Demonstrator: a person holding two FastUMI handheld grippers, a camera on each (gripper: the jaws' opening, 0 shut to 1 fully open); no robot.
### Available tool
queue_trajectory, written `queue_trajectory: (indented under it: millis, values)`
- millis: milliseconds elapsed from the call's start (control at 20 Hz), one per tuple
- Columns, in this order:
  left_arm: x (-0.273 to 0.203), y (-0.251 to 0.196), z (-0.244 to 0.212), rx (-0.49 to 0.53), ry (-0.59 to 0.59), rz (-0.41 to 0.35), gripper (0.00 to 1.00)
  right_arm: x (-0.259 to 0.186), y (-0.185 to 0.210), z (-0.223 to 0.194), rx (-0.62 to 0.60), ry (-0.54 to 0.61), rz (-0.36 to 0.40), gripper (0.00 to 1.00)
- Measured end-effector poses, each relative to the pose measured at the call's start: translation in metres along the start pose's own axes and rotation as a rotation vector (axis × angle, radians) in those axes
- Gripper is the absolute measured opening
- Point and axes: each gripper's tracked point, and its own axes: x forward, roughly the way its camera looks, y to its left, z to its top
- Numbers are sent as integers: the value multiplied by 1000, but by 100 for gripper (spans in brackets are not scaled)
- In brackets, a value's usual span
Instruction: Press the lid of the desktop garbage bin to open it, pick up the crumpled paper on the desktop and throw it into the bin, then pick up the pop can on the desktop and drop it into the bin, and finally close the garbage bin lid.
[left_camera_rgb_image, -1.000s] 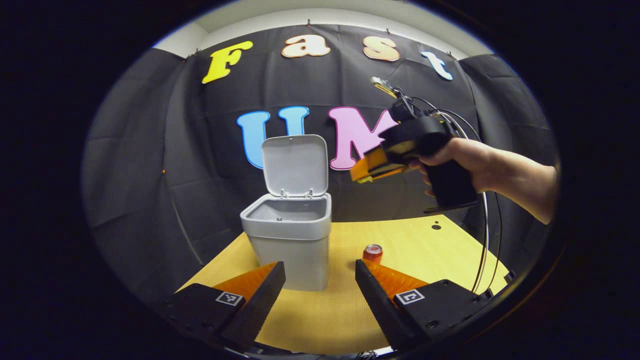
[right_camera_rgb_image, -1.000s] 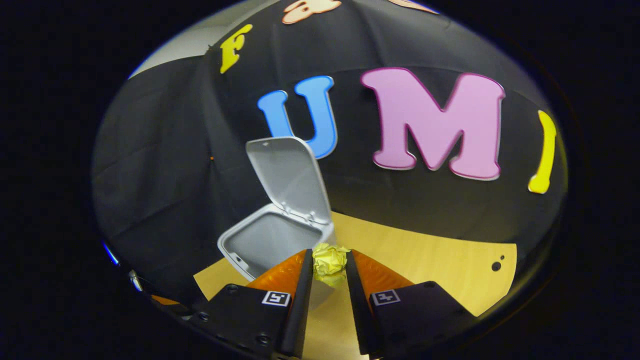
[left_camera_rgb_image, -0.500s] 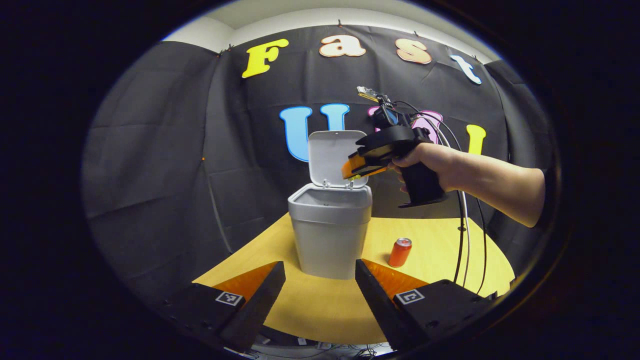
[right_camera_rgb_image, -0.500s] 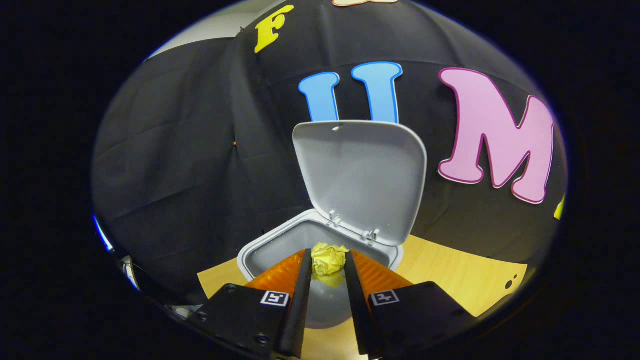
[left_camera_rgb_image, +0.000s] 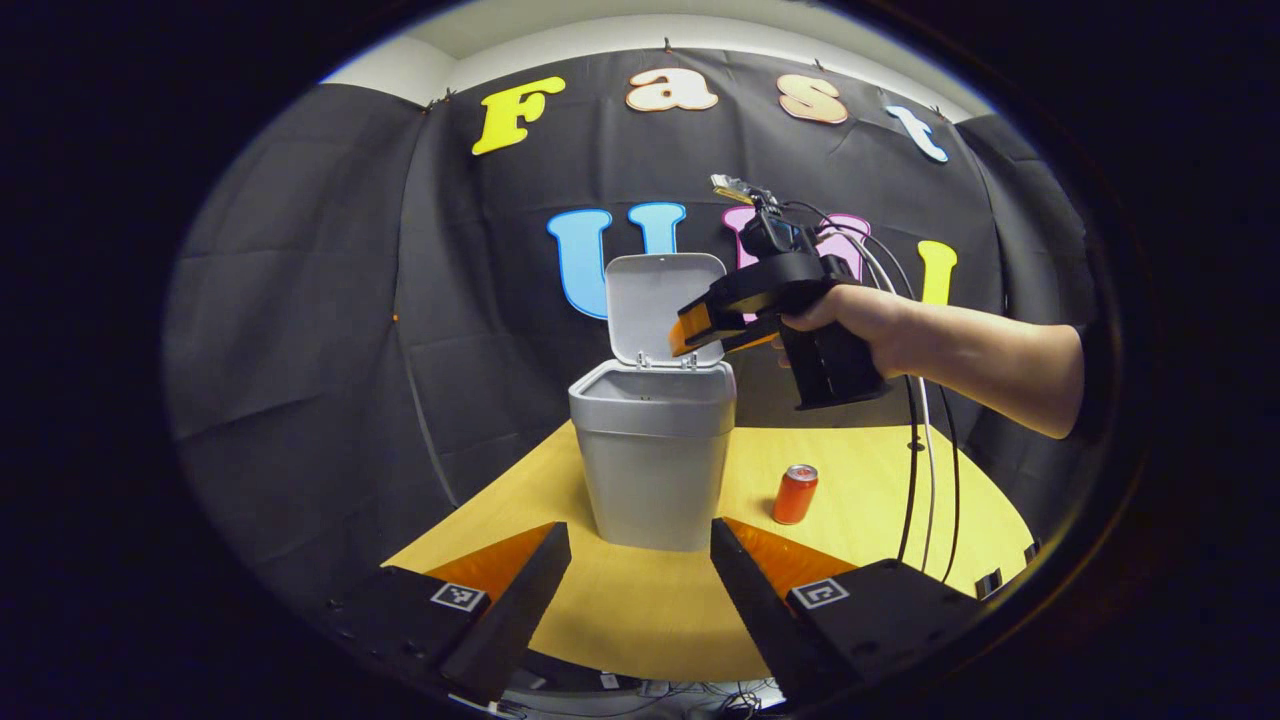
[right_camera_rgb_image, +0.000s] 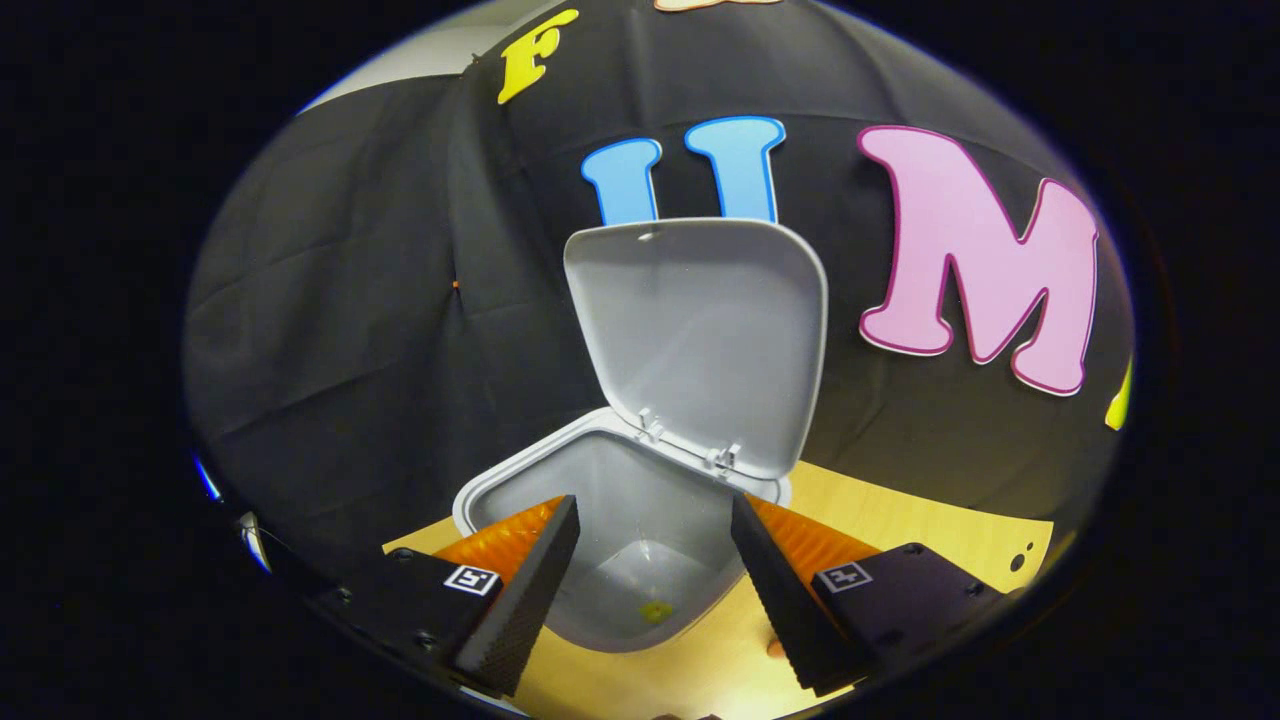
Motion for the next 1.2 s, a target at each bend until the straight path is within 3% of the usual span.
queue_trajectory:
  millis: [200, 550, 900, 1200]
  values:
    - [26, -27, -9, 25, 3, -93, 95, -54, -39, 18, 11, -136, -126, 98]
    - [92, -108, -38, 29, 12, -328, 95, -176, -118, 27, -53, -336, -344, 98]
    - [180, -168, -78, 88, 6, -409, 95, -281, -203, -23, -90, -406, -601, 97]
    - [250, -214, -120, 104, 51, -443, 95, -321, -244, -95, -87, -348, -745, 97]
